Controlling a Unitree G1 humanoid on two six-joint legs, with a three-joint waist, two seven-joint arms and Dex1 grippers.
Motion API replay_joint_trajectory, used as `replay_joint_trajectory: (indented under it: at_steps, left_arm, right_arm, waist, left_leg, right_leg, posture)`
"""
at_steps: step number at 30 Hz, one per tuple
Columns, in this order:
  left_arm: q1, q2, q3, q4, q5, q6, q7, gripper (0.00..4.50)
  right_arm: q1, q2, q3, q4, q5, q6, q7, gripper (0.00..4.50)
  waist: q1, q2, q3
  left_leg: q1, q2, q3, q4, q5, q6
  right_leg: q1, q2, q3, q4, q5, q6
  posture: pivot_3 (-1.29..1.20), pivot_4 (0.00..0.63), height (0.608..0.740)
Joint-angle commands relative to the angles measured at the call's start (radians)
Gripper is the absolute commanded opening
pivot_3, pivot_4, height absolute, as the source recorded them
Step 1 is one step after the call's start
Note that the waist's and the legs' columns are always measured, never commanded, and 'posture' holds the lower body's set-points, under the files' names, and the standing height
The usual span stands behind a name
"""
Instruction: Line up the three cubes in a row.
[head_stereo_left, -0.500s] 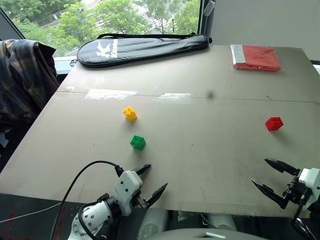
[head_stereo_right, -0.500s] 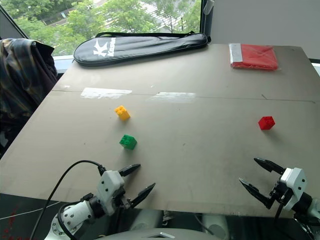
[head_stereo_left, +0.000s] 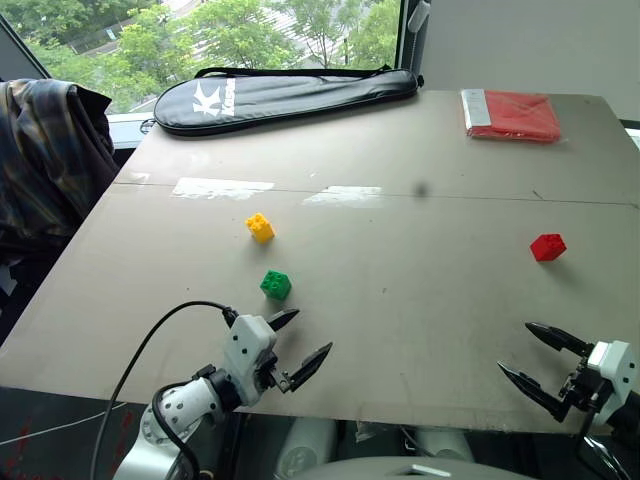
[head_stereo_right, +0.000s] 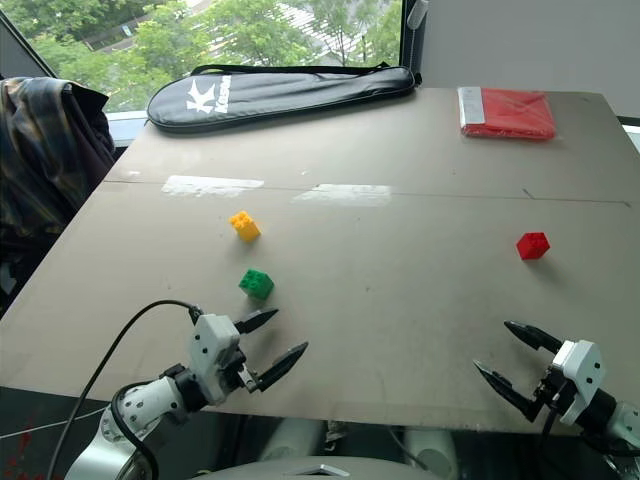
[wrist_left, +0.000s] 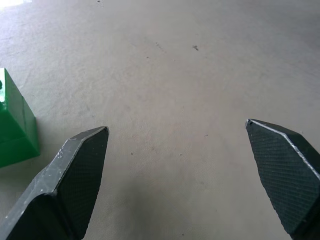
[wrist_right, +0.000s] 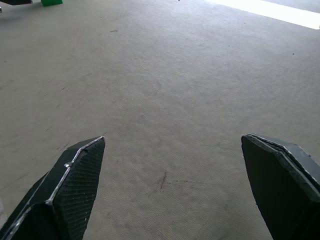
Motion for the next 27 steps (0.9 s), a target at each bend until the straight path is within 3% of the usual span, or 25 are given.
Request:
replay_joint_trajectory:
  at_steps: [1, 17, 23, 27]
  left_arm:
    - [-0.009, 0.009, 0.009, 0.001, -0.015, -0.013, -0.015, 4.49]
    - [-0.037, 0.031, -0.001, 0.032, -0.008, -0.037, -0.066, 4.49]
    - [-0.107, 0.119, 0.013, -0.05, -0.151, 0.069, -0.179, 4.49]
    - [-0.237, 0.199, 0.008, -0.108, -0.207, 0.177, -0.209, 4.49]
  right_arm:
    - [0.013, 0.007, -0.015, -0.007, 0.003, -0.023, 0.0, 4.5]
    - [-0.067, 0.037, -0.038, -0.02, -0.044, 0.061, -0.215, 4.5]
    - [-0.184, 0.047, -0.063, -0.009, -0.081, 0.17, -0.405, 4.5]
    - [-0.303, 0.037, -0.07, 0.042, -0.086, 0.292, -0.504, 4.5]
  waist:
    - [0.0, 0.0, 0.0]
    - [0.0, 0.0, 0.0]
    - [-0.001, 0.001, 0.0]
    - [-0.001, 0.0, 0.0]
  left_leg:
    - [0.0, 0.0, 0.0, 0.0, 0.0, 0.0]
    - [0.0, 0.0, 0.0, 0.0, 0.0, 0.0]
    - [0.0, 0.0, 0.001, 0.0, 0.0, 0.0]
    - [0.0, 0.0, 0.001, 0.0, 0.0, 0.0]
  right_leg:
    - [0.0, 0.0, 0.0, 0.0, 0.0, 0.0]
    - [0.0, 0.0, 0.0, 0.0, 0.002, -0.003]
    - [-0.001, 0.001, 0.001, 0.001, 0.002, -0.003]
    - [-0.001, 0.003, 0.001, 0.002, 0.002, -0.003]
  posture:
    - [0.0, 0.15, 0.7]
    - [0.0, 0.15, 0.7]
    - [0.0, 0.15, 0.7]
    - [0.0, 0.15, 0.7]
